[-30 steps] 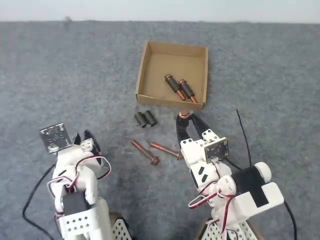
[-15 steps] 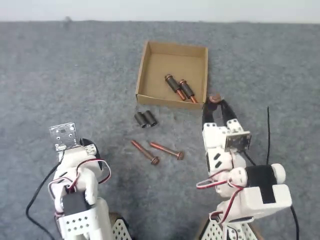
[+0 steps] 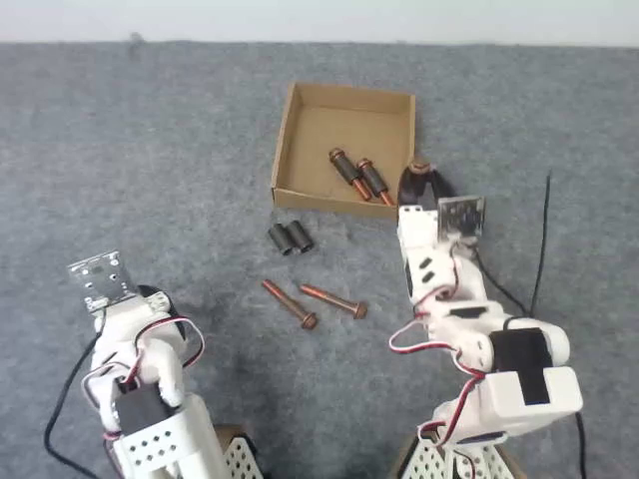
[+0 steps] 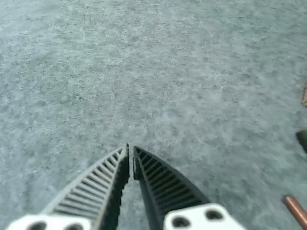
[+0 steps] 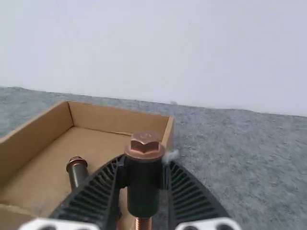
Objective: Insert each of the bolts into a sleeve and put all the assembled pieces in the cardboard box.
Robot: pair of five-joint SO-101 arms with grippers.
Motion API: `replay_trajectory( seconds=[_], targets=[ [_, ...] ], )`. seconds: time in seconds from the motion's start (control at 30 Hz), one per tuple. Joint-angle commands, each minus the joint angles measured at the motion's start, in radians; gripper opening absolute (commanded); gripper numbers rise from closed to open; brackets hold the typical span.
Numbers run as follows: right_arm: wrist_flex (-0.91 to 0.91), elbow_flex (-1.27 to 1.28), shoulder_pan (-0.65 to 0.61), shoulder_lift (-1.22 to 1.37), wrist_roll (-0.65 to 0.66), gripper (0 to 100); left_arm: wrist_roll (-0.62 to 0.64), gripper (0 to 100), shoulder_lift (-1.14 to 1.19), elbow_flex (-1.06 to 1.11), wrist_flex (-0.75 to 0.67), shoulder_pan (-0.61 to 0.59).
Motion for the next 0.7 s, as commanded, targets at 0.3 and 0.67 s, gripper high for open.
replay_trajectory(
  seconds=[0.3,0.67],
  targets=[
    [0.421,-0.325,0.005,-0.016,0.014,0.6,-0.011,1,-0.018,-0.010,0.021,-0.008],
    [1.176,-0.760,0.007,-0.012,0.020,0.6,-0.011,1,-0.018,-0.010,0.021,-0.008]
  ],
)
